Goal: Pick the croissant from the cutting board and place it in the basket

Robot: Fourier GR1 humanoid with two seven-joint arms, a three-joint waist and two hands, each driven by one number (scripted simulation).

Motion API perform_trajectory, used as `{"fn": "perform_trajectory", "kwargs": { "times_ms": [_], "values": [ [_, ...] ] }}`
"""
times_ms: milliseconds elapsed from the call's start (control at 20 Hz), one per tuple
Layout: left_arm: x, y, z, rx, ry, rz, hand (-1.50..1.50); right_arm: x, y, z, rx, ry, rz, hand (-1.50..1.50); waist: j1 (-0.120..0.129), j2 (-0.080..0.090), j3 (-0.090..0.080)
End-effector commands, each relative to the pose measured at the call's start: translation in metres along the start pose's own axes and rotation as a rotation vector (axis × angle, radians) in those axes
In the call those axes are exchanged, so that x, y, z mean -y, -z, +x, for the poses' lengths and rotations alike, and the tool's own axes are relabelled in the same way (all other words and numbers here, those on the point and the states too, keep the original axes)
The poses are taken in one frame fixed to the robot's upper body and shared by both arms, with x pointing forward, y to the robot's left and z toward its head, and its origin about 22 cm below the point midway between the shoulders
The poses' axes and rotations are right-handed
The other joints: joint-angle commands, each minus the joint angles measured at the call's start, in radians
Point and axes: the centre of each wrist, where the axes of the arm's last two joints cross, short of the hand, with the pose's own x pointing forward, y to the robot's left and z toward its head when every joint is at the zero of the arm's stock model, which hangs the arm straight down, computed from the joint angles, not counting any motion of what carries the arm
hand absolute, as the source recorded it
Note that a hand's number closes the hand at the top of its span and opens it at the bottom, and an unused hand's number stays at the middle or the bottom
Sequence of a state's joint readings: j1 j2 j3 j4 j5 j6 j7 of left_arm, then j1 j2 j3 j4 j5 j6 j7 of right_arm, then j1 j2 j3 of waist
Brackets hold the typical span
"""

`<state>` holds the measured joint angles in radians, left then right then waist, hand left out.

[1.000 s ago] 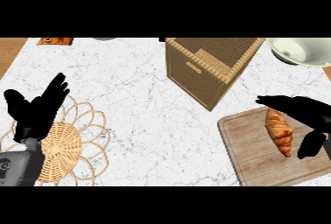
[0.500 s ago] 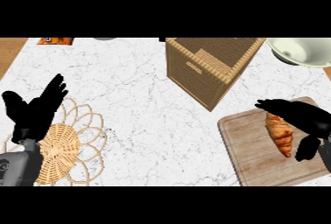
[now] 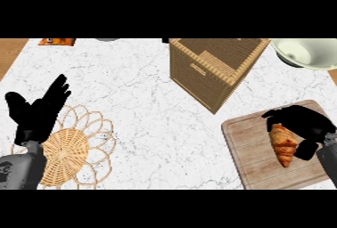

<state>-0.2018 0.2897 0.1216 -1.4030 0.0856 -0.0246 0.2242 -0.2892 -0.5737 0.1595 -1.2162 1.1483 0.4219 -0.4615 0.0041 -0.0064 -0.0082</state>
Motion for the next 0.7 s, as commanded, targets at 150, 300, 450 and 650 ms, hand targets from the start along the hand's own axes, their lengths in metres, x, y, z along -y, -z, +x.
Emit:
{"fn": "perform_trajectory", "kwargs": {
  "times_ms": [150, 300, 450, 650],
  "values": [
    [-0.001, 0.004, 0.003, 0.004, 0.009, 0.003, 0.00, -0.006, 0.000, 0.005, 0.027, -0.039, 0.054, 1.50, -0.005, 0.006, 0.008],
    [0.007, 0.004, 0.004, -0.015, -0.013, -0.002, 0.00, -0.032, 0.019, 0.021, 0.043, -0.034, 0.056, 1.50, -0.001, 0.007, 0.008],
    [0.003, 0.005, 0.006, 0.004, -0.008, -0.023, 0.00, 0.006, 0.073, 0.102, -0.057, 0.142, -0.058, 1.50, 0.018, 0.005, 0.006],
    [0.005, 0.004, 0.005, 0.013, 0.003, -0.025, 0.00, 0.017, 0.089, 0.133, -0.140, 0.347, -0.212, 1.50, 0.037, 0.006, 0.012]
  ]
}}
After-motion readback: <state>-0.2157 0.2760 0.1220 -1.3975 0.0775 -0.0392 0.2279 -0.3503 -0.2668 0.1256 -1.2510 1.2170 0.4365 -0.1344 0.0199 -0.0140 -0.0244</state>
